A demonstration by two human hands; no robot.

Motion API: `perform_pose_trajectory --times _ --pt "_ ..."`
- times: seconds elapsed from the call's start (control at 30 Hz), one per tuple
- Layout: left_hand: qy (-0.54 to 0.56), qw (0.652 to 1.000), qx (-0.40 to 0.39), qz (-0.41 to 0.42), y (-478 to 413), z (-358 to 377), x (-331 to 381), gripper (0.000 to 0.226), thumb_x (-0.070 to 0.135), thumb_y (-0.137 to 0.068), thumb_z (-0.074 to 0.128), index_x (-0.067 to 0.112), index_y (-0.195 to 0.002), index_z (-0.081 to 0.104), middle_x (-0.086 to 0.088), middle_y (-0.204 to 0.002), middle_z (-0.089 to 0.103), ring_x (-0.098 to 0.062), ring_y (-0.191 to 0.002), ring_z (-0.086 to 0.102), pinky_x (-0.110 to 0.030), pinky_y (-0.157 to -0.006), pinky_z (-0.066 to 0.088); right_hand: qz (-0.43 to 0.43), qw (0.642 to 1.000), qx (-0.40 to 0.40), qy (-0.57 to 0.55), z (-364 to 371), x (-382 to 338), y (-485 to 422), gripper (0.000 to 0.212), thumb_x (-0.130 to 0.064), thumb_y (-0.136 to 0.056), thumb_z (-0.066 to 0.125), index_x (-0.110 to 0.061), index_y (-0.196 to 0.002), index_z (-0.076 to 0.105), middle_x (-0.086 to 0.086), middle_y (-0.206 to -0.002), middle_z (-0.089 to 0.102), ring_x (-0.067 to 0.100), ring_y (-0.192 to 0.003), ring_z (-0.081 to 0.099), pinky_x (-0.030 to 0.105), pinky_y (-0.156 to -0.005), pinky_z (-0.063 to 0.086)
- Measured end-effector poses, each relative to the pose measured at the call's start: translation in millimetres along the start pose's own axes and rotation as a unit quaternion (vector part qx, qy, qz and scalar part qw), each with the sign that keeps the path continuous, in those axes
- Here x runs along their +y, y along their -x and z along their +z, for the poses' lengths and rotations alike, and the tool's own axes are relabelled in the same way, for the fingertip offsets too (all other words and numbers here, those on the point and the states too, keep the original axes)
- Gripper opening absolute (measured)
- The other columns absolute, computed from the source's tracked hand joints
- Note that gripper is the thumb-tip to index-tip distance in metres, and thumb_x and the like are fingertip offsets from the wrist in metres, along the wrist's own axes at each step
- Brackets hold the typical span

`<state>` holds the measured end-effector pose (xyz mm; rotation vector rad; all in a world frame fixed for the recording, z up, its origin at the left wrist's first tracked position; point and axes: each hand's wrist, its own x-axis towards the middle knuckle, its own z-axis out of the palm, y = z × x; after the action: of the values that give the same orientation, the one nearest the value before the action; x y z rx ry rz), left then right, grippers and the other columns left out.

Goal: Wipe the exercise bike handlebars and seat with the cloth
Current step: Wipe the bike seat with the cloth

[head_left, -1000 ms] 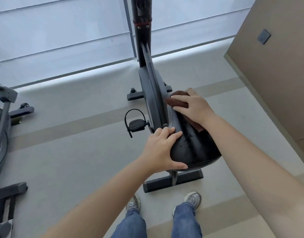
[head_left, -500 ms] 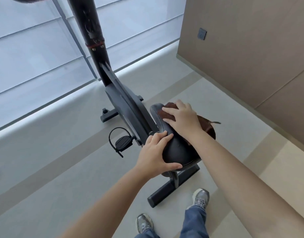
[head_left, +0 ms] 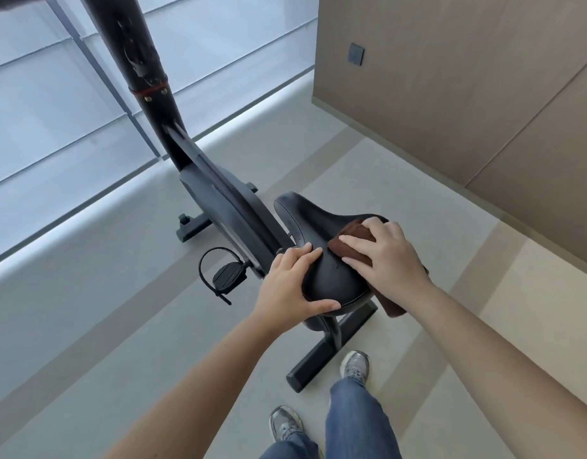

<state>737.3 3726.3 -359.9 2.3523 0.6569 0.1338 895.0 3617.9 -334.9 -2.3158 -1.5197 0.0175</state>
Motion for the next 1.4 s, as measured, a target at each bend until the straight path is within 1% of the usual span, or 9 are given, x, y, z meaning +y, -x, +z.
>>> perform_pose_trajectory --times 0.17,0.3,0.47,0.73,0.83,1.0,1.13,1.23,1.4 --pt "-0.034 0.999 -0.008 0.004 -2.7 -3.6 0.8 0.091 0.057 -0.062 0.074 0.026 -0.138 0.036 0.007 -0.14 0.035 -0.015 -0.127 0.028 -0.021 -0.101 0.019 0.028 0.997 -0.065 0.02 10.9 -9.6 -63.0 0.037 -0.04 -0.087 0.055 -0.032 -0.123 0.056 0.006 -0.12 0.048 0.031 -0.105 0.042 0.043 -0.083 0.042" --pt "-0.046 0.999 -0.015 0.013 -3.0 -3.7 0.6 0.091 0.065 -0.061 0.068 0.023 -0.137 0.039 0.004 -0.137 0.038 -0.016 -0.124 0.032 -0.021 -0.1 0.02 0.006 1.0 -0.027 -0.012 4.6 3.6 -34.2 0.031 -0.039 -0.082 0.06 -0.029 -0.111 0.065 0.008 -0.108 0.057 0.034 -0.092 0.05 0.045 -0.072 0.048" --pt "-0.091 0.995 -0.014 0.034 -23.7 -26.1 -14.7 0.092 0.079 -0.065 0.044 0.02 -0.135 0.042 -0.001 -0.134 0.044 -0.02 -0.122 0.039 -0.041 -0.102 0.035 0.029 0.996 0.033 -0.082 1.0 30.4 7.6 0.031 -0.038 -0.076 0.06 -0.026 -0.104 0.069 0.009 -0.104 0.06 0.032 -0.083 0.051 0.038 -0.06 0.05" --pt "-0.249 0.961 -0.087 0.08 -84.8 -52.3 -25.5 0.103 0.087 -0.059 0.029 0.028 -0.143 0.026 -0.001 -0.153 0.018 -0.022 -0.141 0.009 -0.05 -0.112 0.01 0.173 0.975 -0.068 -0.123 0.0 46.9 -65.2 0.032 -0.042 -0.086 0.055 -0.034 -0.117 0.06 0.004 -0.116 0.048 0.029 -0.105 0.041 0.038 -0.089 0.039" --pt "-0.228 0.964 -0.096 0.093 -99.2 -55.9 -27.8 0.098 0.084 -0.057 0.037 0.031 -0.14 0.033 0.004 -0.15 0.027 -0.021 -0.139 0.017 -0.046 -0.11 0.015 0.185 0.972 0.014 -0.141 1.7 39.7 -33.0 0.034 -0.037 -0.084 0.06 -0.033 -0.117 0.06 0.003 -0.115 0.05 0.028 -0.104 0.042 0.039 -0.084 0.043" --pt "-0.191 0.969 -0.089 0.126 -116.6 -60.7 -36.2 0.083 0.078 -0.059 0.049 0.032 -0.128 0.048 0.004 -0.136 0.045 -0.023 -0.127 0.036 -0.046 -0.101 0.036 0.248 0.934 0.149 -0.211 14.2 32.5 10.4 0.034 -0.029 -0.081 0.062 -0.023 -0.115 0.064 0.009 -0.113 0.053 0.029 -0.101 0.048 0.026 -0.092 0.034" --pt "-0.185 0.965 -0.085 0.163 -125.8 -57.2 -41.1 0.083 0.078 -0.056 0.053 0.027 -0.122 0.053 0.001 -0.126 0.052 -0.027 -0.119 0.042 -0.042 -0.096 0.039 0.281 0.925 0.015 -0.254 2.6 55.4 -36.0 0.029 -0.028 -0.085 0.062 -0.027 -0.114 0.063 0.003 -0.112 0.05 0.022 -0.102 0.047 0.021 -0.087 0.031" --pt "-0.168 0.965 -0.071 0.191 -129.7 -55.6 -45.2 0.08 0.077 -0.054 0.055 0.029 -0.117 0.052 -0.001 -0.119 0.055 -0.029 -0.111 0.046 -0.038 -0.09 0.039 0.304 0.86 -0.089 -0.4 -9.9 72.3 -57.0 0.017 -0.027 -0.086 0.062 -0.032 -0.102 0.064 0.0 -0.106 0.051 0.013 -0.097 0.053 0.017 -0.077 0.038" --pt "-0.176 0.956 -0.069 0.226 -136.3 -56.1 -48.2 0.08 0.087 -0.054 0.042 0.032 -0.112 0.046 -0.001 -0.107 0.057 -0.028 -0.095 0.05 -0.03 -0.083 0.037 0.353 0.819 0.07 -0.446 1.7 54.8 -20.6 0.027 -0.02 -0.084 0.064 -0.035 -0.107 0.062 -0.006 -0.107 0.054 0.005 -0.102 0.055 0.022 -0.092 0.04"
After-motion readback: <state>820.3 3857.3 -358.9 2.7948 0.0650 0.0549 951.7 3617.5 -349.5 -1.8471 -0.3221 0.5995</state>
